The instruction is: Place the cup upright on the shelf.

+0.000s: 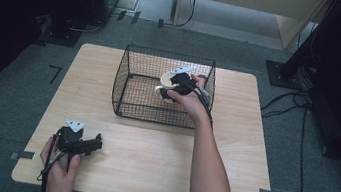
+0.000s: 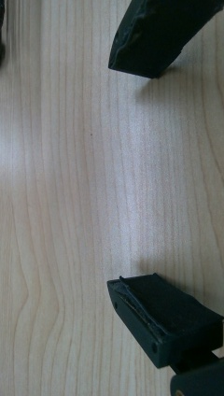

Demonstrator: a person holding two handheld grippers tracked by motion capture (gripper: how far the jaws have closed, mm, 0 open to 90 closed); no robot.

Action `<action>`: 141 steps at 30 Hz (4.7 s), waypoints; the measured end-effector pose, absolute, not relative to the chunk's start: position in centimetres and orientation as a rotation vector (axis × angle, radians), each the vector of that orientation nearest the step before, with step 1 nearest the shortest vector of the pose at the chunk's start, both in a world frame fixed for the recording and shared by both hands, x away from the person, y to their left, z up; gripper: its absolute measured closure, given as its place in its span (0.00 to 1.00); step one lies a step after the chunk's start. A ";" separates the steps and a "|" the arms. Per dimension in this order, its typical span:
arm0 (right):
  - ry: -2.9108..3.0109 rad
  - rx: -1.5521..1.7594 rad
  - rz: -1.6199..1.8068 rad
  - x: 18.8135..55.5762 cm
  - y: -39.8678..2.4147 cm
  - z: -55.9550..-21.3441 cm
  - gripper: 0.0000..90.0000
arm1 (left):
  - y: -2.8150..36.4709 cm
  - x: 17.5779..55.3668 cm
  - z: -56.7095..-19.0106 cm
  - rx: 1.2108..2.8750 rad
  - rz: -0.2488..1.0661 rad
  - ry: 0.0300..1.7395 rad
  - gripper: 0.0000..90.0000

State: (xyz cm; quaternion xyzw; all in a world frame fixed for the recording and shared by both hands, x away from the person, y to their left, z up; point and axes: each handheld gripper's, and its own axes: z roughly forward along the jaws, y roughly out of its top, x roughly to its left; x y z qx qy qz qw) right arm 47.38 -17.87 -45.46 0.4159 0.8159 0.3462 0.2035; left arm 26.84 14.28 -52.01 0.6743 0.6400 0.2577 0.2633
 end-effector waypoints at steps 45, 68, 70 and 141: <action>2.040 1.082 1.090 43.7 -19.9 -38.6 0.06 | 14.2 26.8 -52.0 1.834 0.690 1.715 0.00; 2.032 1.030 1.155 35.7 -22.6 -37.6 0.07 | 14.2 26.8 -52.0 1.831 0.691 1.715 0.00; 2.027 1.023 1.160 35.1 -22.9 -37.5 0.07 | 14.2 26.8 -52.0 1.832 0.691 1.714 0.00; 1.871 1.462 0.980 21.7 -40.6 -50.3 0.03 | 14.2 26.8 -52.0 1.836 0.691 1.713 0.00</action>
